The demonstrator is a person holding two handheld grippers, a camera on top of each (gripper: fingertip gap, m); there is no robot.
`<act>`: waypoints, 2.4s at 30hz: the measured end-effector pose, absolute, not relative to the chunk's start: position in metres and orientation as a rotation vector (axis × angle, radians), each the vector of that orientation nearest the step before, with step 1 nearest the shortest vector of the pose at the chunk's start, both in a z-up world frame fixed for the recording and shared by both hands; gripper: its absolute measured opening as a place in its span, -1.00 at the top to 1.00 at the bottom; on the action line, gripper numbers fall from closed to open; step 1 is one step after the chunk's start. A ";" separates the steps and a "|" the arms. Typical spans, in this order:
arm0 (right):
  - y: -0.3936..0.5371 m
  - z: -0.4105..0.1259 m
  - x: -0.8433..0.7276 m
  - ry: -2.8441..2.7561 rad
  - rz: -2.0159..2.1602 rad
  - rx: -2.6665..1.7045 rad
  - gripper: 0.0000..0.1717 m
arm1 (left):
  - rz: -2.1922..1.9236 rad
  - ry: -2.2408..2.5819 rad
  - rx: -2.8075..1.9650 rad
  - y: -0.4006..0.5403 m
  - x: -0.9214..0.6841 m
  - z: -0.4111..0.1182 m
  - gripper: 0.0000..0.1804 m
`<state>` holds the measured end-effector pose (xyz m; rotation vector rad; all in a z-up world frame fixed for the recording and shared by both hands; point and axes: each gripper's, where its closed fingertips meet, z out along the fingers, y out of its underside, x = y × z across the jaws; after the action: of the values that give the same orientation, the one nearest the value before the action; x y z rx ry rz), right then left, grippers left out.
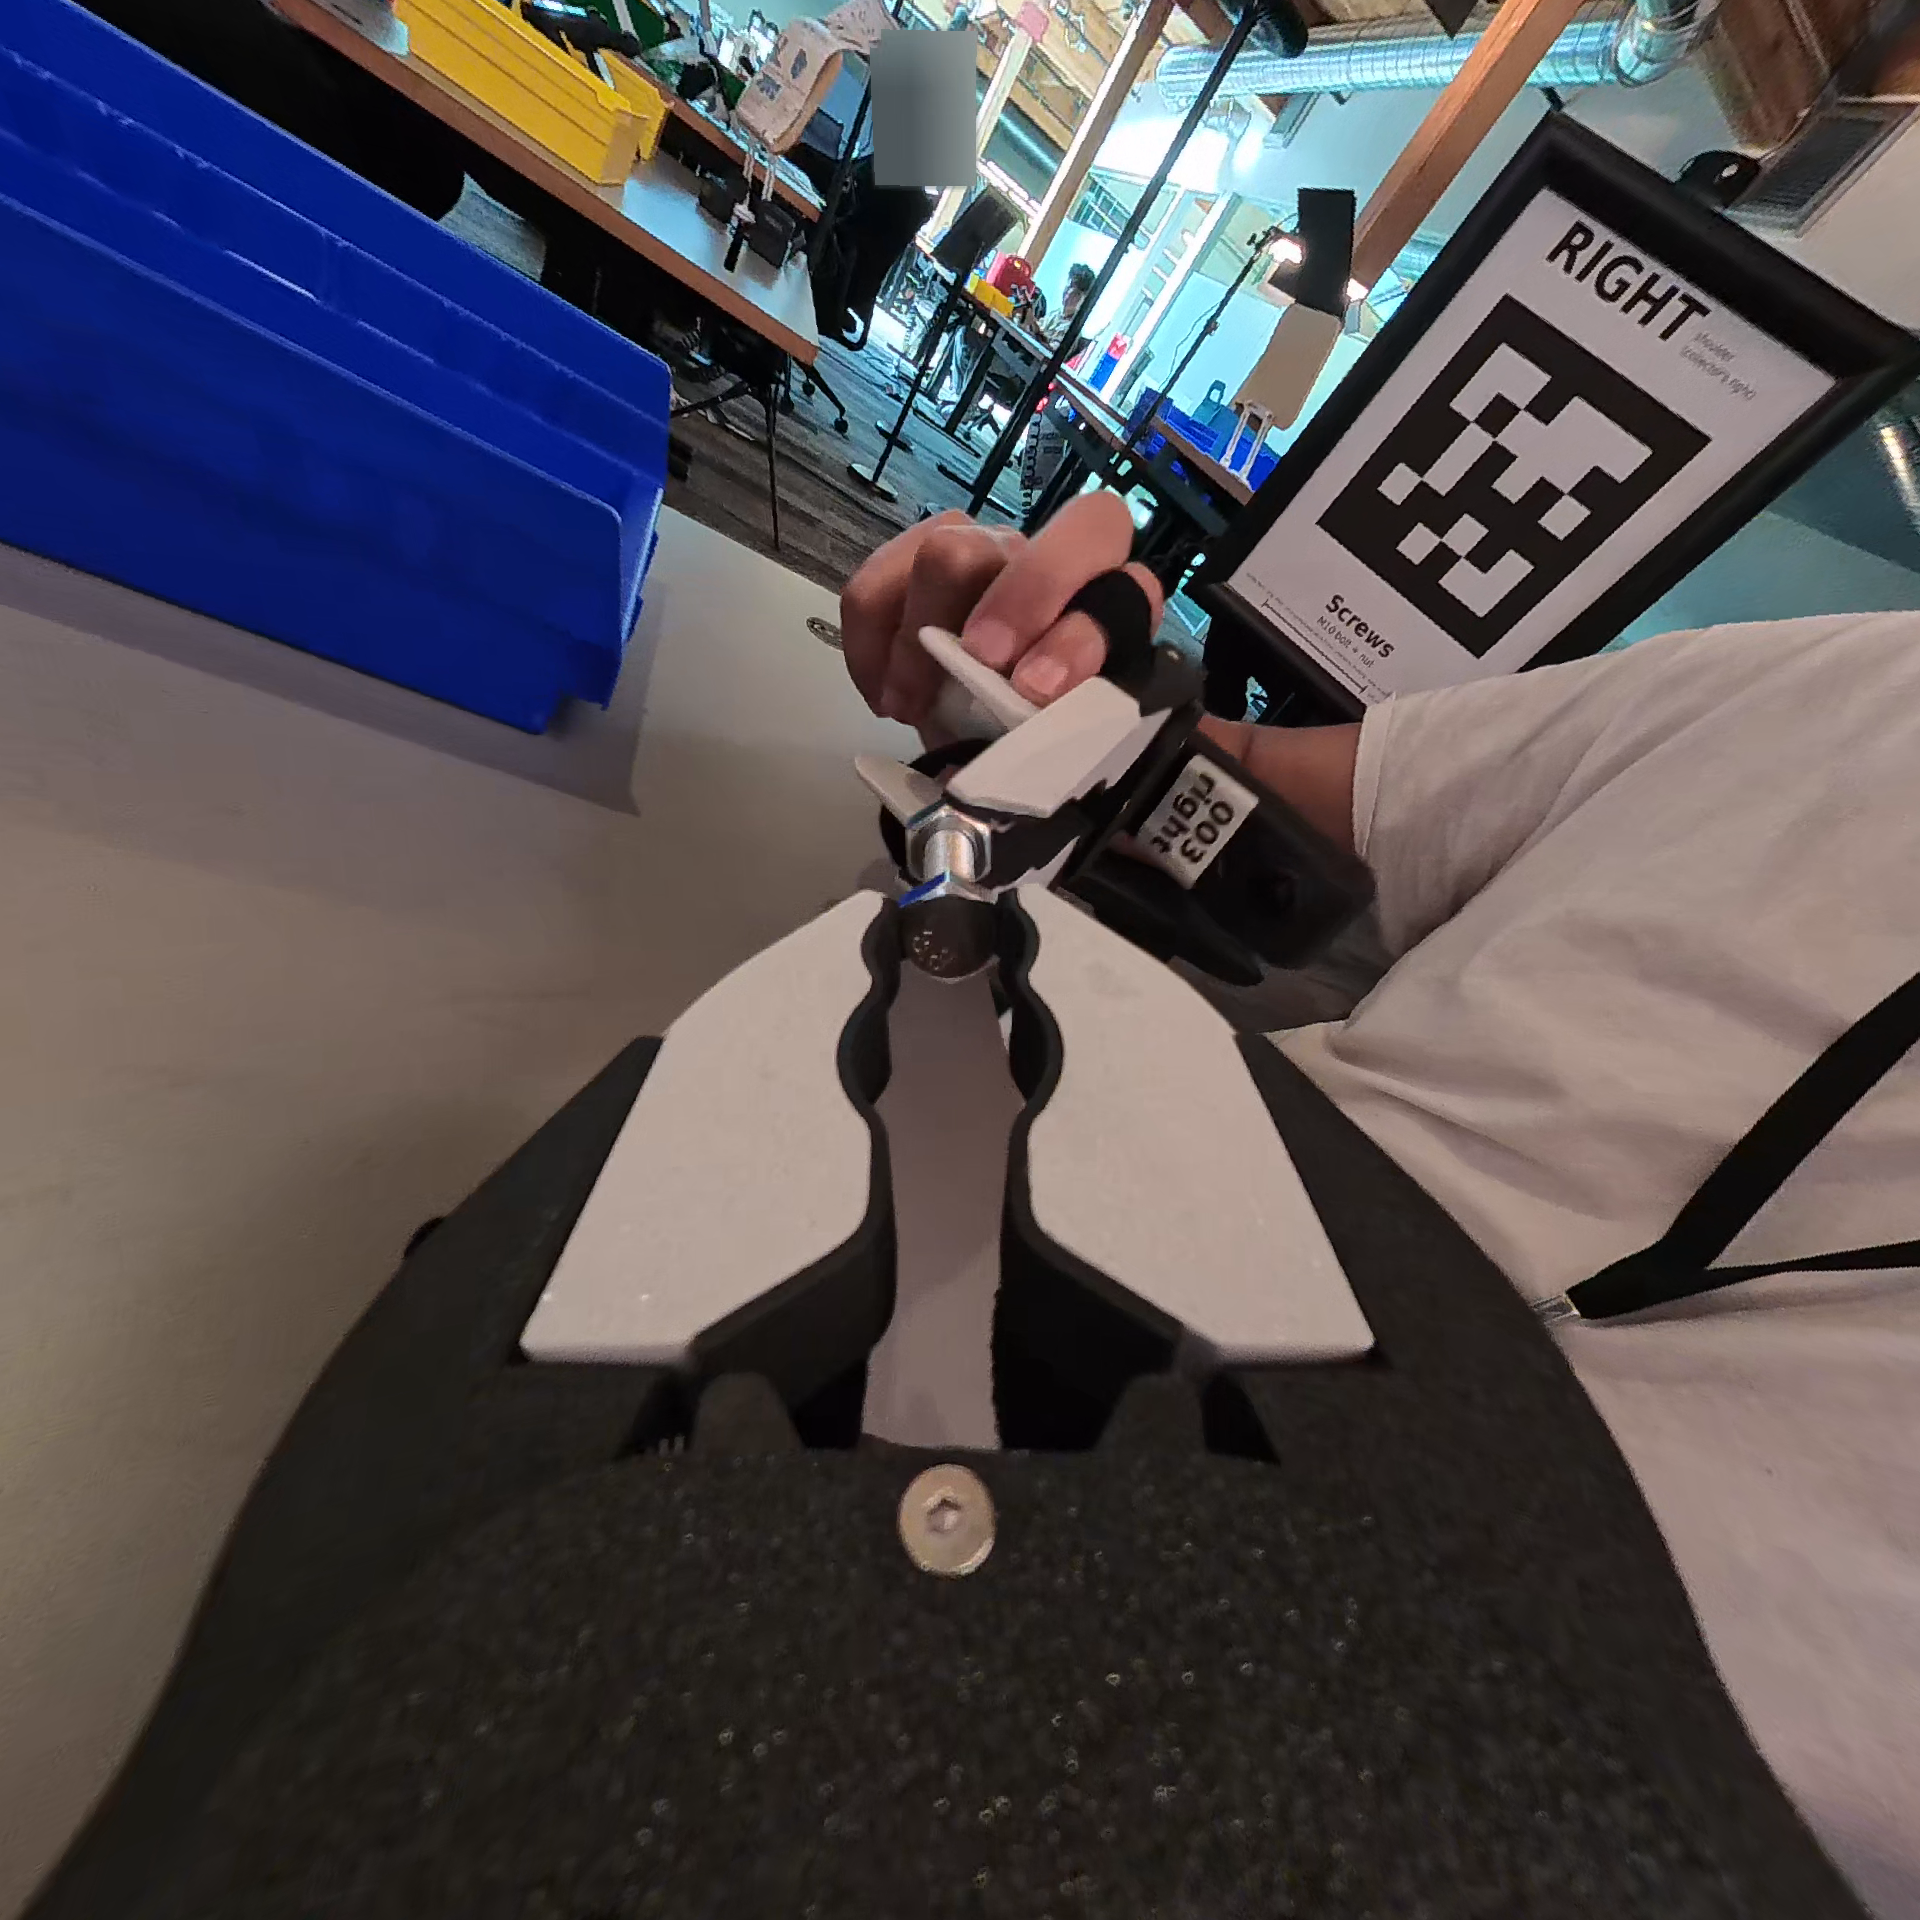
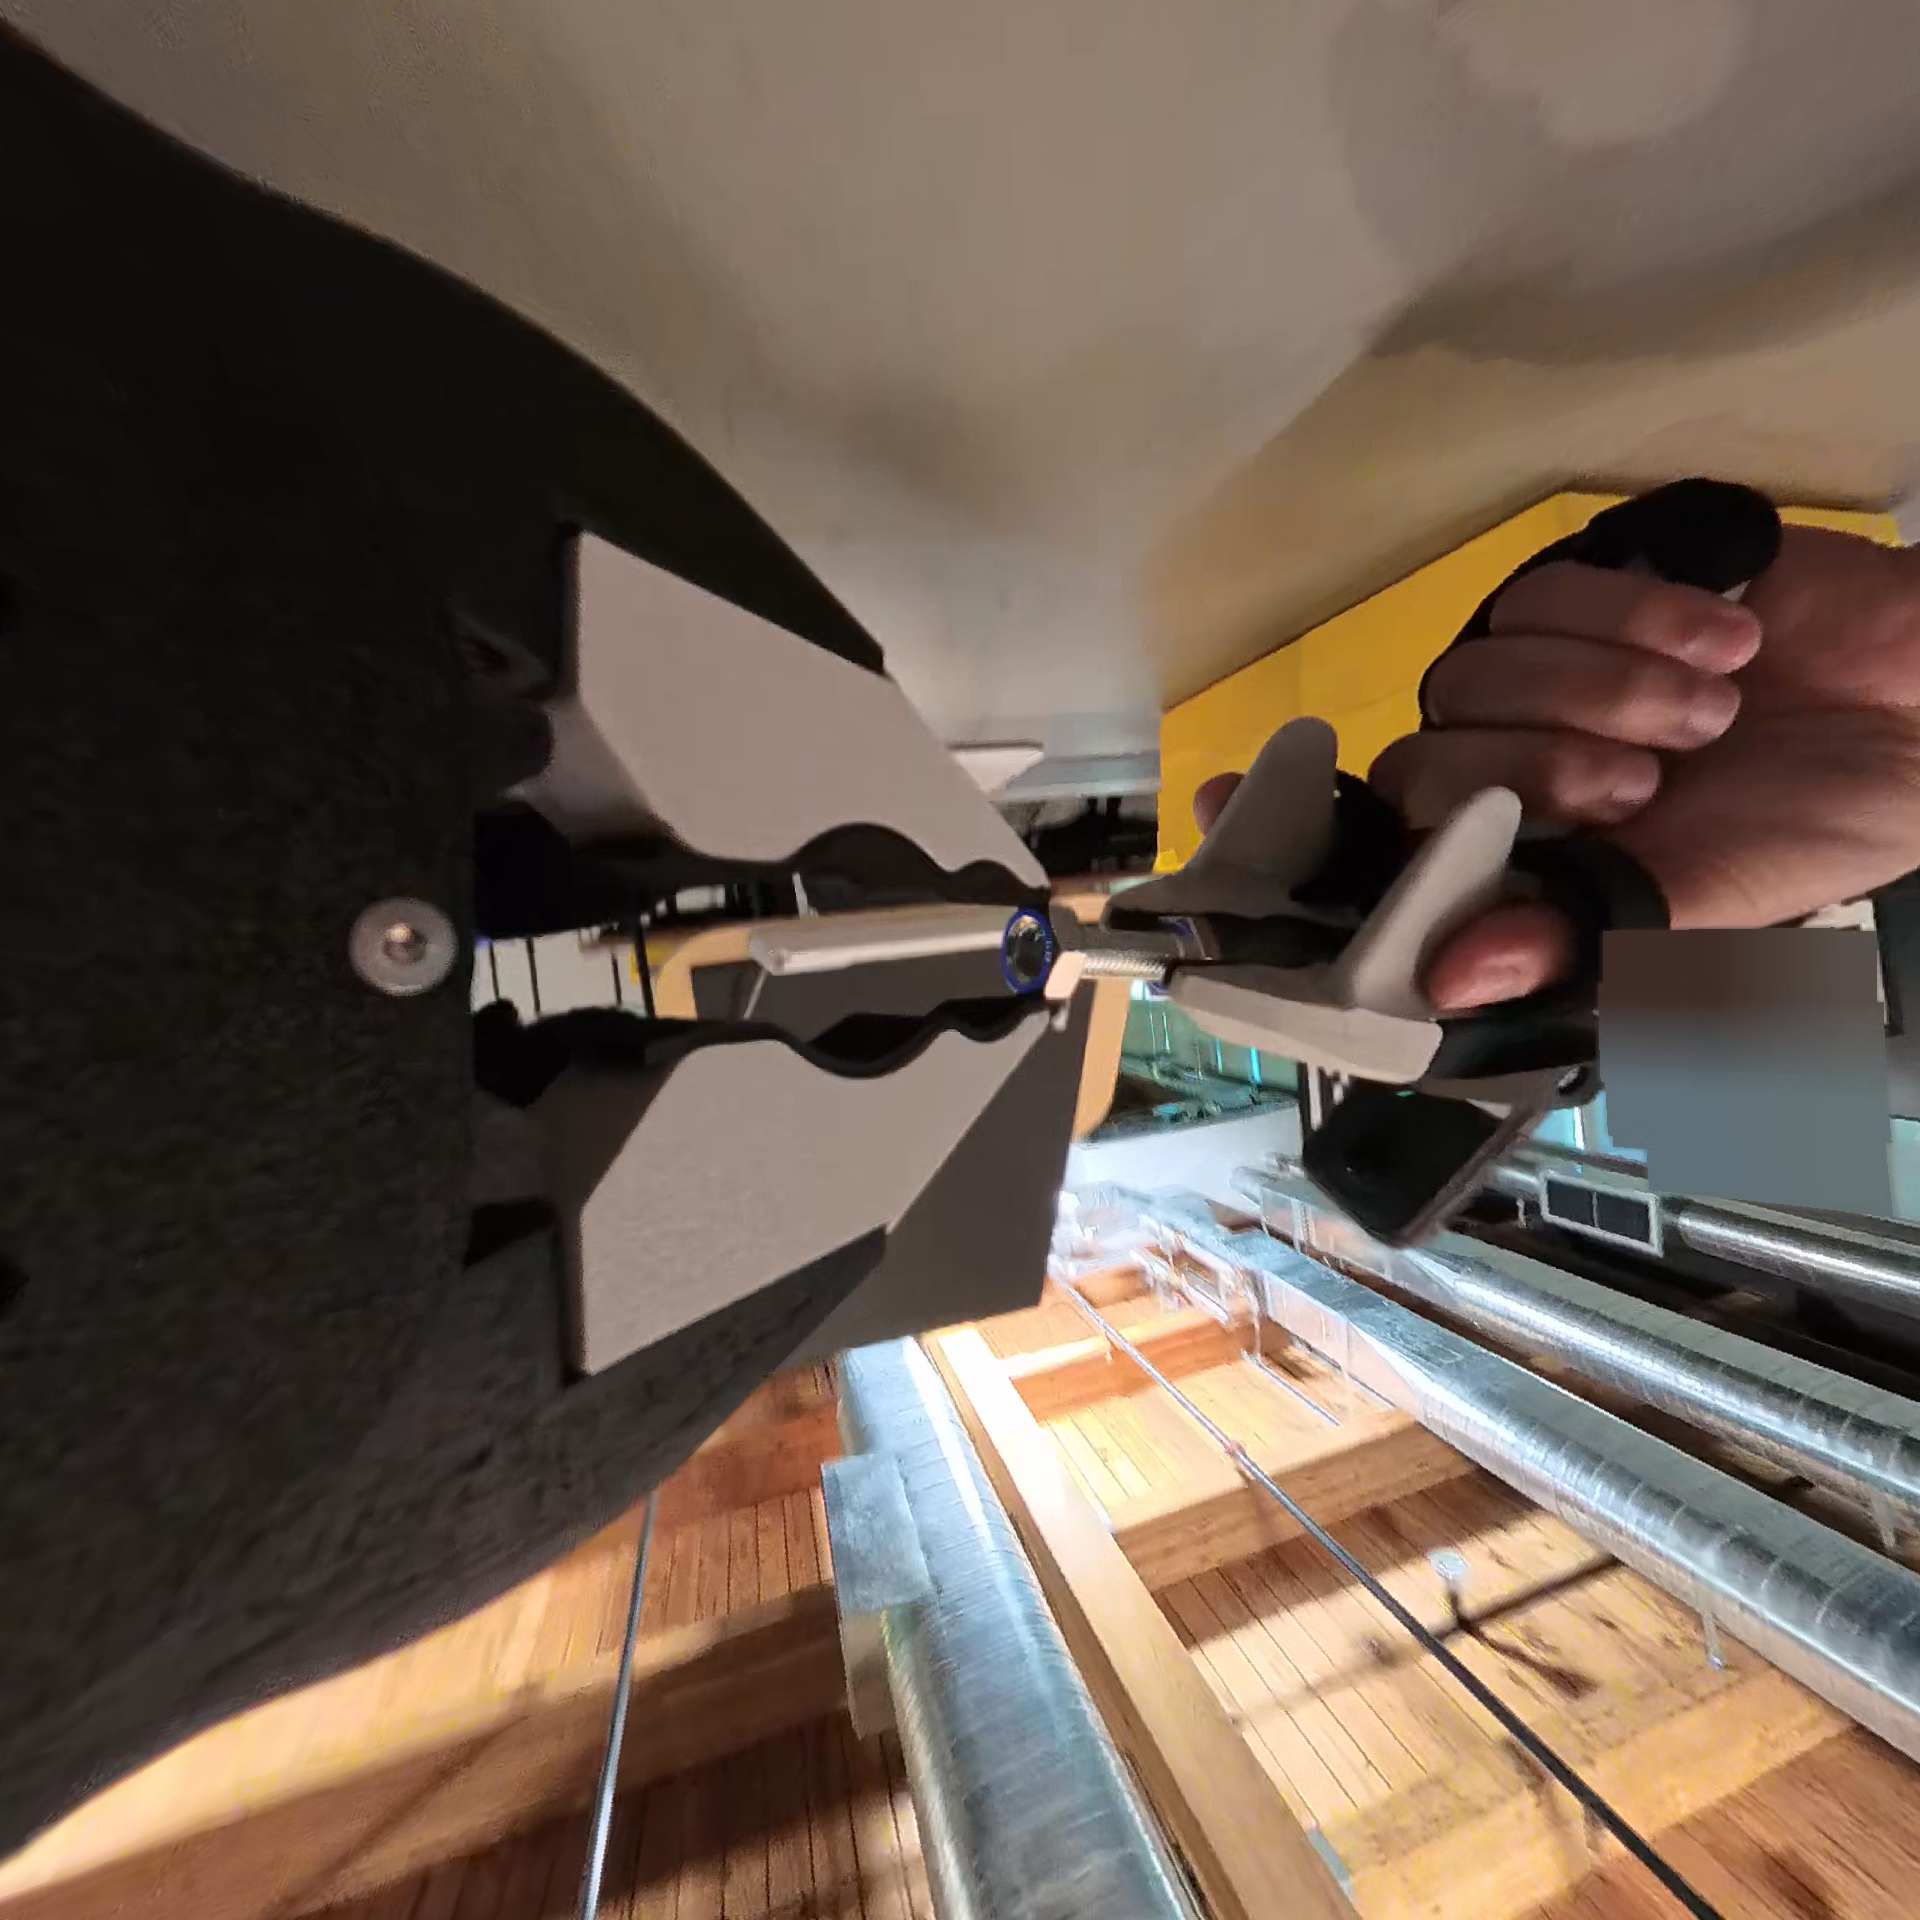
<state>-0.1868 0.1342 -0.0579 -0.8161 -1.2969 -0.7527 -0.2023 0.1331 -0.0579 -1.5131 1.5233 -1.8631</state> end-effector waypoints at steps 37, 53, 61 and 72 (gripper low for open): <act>0.141 -0.044 -0.180 -1.246 -0.893 -0.758 0.52 | -2.001 1.252 -1.547 0.148 -0.195 -0.041 0.81; 0.145 -0.056 -0.195 -0.780 0.730 -1.580 0.80 | -1.697 1.444 -1.369 0.145 -0.200 -0.043 0.81; 0.144 -0.043 -0.201 -0.352 1.524 -1.579 0.77 | -1.690 1.404 -1.313 0.149 -0.204 -0.033 0.81; 0.152 -0.049 -0.172 -1.204 -0.791 -0.960 0.50 | -1.930 1.267 -1.498 0.155 -0.200 -0.038 0.81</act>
<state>-0.1722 0.1518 -0.0494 -0.9602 -1.2037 -0.7911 -0.1995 0.1549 -0.0384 -1.4981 1.2668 -1.9301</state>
